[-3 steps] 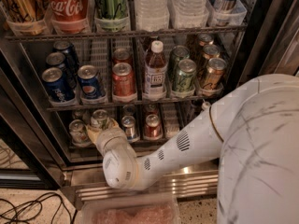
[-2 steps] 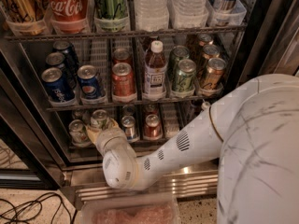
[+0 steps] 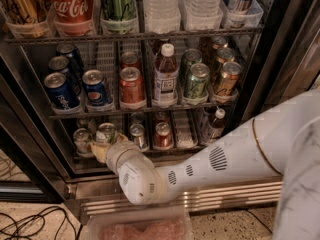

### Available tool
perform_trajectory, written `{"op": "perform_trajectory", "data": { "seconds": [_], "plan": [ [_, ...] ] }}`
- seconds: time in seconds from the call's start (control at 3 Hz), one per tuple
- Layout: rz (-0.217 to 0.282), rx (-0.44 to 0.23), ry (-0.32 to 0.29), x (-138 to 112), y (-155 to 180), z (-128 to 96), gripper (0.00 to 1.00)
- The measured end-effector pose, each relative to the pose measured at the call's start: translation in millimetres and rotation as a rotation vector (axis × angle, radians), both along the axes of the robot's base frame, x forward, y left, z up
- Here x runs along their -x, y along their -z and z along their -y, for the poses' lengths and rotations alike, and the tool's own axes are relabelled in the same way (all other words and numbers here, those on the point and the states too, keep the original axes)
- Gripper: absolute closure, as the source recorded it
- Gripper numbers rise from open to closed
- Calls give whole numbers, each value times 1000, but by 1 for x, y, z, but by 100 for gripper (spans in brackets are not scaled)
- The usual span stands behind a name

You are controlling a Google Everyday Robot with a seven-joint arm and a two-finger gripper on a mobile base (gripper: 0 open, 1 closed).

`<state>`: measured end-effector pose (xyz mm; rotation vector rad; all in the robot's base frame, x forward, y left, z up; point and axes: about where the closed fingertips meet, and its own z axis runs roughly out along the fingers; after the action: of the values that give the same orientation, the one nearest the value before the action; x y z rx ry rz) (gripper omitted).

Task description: Pick 7up can from bottom shelf of fridge

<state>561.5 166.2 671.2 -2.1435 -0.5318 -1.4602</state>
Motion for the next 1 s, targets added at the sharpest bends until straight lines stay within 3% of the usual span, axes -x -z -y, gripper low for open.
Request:
{"op": "perform_trajectory", "data": {
  "seconds": [0.33,0.67,1.0],
  "plan": [
    [-67,-44,-83,30,-7,8,100],
    [-146,-97,-119,63,-16,18,100],
    [-236,-153,-95,97,-27,32,100]
  ]
}}
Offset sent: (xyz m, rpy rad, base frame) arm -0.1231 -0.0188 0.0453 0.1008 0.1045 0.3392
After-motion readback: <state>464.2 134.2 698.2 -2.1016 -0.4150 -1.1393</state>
